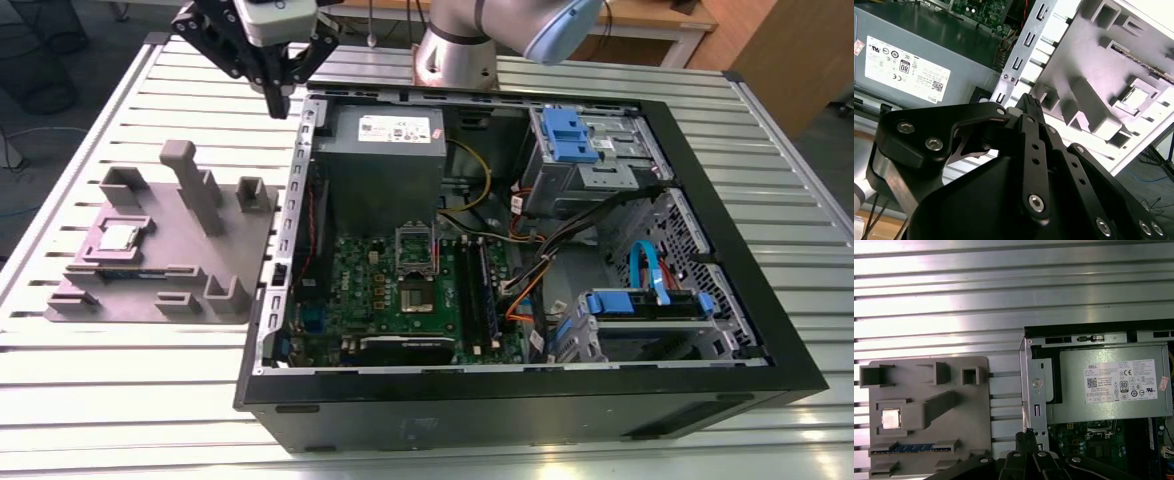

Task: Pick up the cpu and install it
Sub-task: 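Reach for the cpu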

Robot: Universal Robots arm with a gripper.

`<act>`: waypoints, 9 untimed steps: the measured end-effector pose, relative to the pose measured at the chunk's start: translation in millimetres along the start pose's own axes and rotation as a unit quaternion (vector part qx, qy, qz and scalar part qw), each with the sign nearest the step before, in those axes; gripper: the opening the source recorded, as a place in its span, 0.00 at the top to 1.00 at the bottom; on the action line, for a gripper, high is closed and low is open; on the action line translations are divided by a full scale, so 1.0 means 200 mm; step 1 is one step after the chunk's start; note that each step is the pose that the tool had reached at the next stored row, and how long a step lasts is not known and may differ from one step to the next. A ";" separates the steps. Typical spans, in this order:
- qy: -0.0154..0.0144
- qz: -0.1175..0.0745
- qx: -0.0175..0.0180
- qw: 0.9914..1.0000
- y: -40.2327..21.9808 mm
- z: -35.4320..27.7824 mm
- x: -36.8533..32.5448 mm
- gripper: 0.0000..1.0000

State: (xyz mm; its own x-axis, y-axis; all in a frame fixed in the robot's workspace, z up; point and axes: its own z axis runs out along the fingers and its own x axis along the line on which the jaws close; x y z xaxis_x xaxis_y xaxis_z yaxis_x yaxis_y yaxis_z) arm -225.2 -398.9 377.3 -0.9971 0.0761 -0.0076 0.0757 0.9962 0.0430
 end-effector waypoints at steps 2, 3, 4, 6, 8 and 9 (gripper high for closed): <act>0.000 0.000 0.000 1.000 0.000 0.001 0.002 0.89; 0.000 0.000 0.000 1.000 0.000 0.002 0.003 0.89; 0.001 0.000 0.000 1.000 0.000 0.002 0.004 0.89; 0.001 0.000 0.000 1.000 -0.001 0.003 0.006 0.89; 0.001 0.000 0.000 1.000 -0.001 0.004 0.011 0.89; 0.001 0.000 0.000 1.000 -0.001 0.004 0.012 0.89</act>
State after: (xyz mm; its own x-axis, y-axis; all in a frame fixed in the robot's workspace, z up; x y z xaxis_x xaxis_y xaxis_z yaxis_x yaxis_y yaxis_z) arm -227.6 -398.9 376.5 -0.9971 0.0762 -0.0059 0.0759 0.9962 0.0430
